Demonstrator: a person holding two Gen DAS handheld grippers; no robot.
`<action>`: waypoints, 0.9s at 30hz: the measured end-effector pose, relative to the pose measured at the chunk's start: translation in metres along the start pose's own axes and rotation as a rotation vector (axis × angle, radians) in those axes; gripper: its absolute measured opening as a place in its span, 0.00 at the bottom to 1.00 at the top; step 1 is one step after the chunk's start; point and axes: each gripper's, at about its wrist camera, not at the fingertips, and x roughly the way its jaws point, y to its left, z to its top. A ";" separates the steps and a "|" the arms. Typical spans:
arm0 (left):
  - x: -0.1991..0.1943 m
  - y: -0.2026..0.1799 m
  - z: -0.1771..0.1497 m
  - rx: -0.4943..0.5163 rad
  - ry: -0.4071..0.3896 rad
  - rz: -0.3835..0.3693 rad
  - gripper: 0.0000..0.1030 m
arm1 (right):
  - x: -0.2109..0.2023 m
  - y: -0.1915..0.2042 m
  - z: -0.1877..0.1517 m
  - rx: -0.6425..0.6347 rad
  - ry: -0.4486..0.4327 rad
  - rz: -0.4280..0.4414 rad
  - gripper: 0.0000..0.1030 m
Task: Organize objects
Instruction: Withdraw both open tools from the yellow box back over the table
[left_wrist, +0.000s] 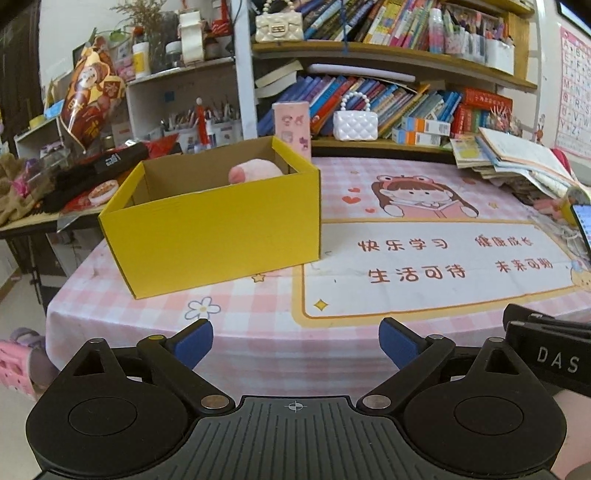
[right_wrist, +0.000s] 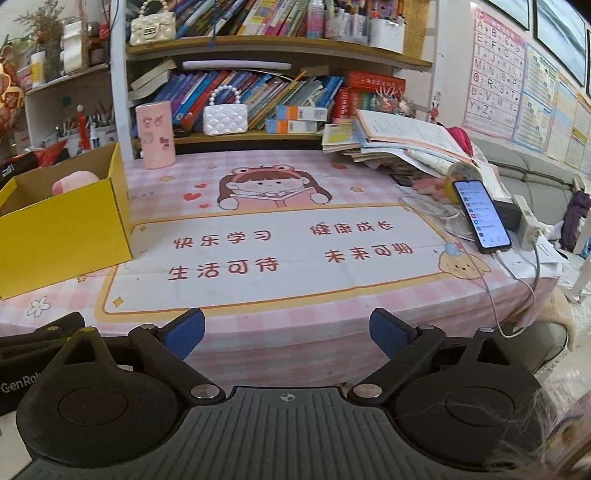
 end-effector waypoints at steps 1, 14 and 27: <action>0.000 -0.002 -0.001 0.004 0.003 0.002 0.95 | 0.000 -0.001 -0.001 -0.001 0.002 -0.004 0.94; -0.007 -0.007 0.000 -0.011 -0.005 0.027 0.98 | 0.000 -0.006 -0.003 -0.032 0.021 -0.020 0.99; -0.009 -0.011 -0.002 -0.005 0.005 0.033 1.00 | 0.000 -0.012 -0.005 -0.026 0.032 -0.027 0.99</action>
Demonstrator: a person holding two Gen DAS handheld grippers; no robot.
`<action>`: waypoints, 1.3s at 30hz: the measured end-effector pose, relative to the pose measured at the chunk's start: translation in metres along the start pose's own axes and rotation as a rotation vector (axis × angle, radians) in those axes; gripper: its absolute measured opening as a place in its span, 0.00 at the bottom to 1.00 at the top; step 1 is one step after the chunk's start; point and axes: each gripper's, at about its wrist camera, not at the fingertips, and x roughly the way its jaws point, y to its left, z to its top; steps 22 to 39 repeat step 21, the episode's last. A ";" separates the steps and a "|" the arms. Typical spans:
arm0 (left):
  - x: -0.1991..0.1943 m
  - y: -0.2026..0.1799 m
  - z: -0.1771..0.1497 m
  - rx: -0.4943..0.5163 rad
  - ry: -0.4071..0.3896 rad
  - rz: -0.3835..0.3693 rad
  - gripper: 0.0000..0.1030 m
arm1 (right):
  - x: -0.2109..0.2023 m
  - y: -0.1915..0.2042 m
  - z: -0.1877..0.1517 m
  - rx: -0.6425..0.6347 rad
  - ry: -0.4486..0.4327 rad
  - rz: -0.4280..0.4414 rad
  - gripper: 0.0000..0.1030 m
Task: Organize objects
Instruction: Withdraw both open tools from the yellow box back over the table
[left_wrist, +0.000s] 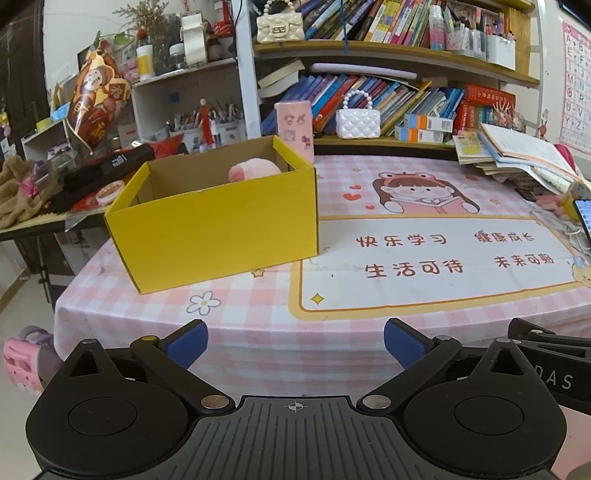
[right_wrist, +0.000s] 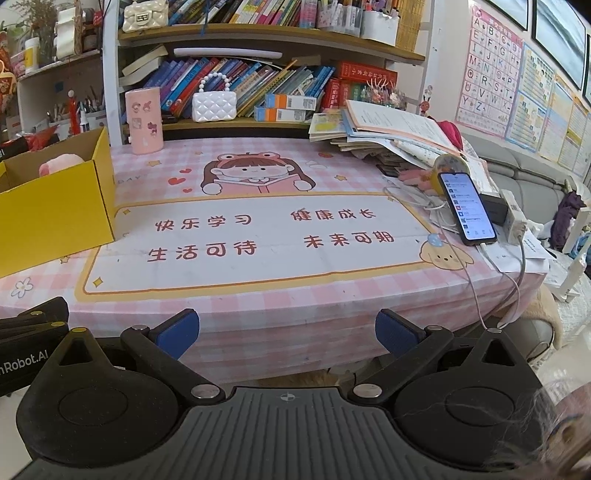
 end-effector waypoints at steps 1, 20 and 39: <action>0.000 0.000 0.000 -0.001 0.000 0.001 1.00 | 0.000 0.000 0.000 0.001 0.001 0.001 0.99; 0.000 -0.005 0.002 0.000 -0.007 0.004 1.00 | 0.004 -0.001 -0.002 0.005 0.021 0.001 0.99; 0.000 -0.005 0.002 -0.003 -0.005 0.002 1.00 | 0.005 -0.001 -0.002 0.005 0.022 0.002 0.99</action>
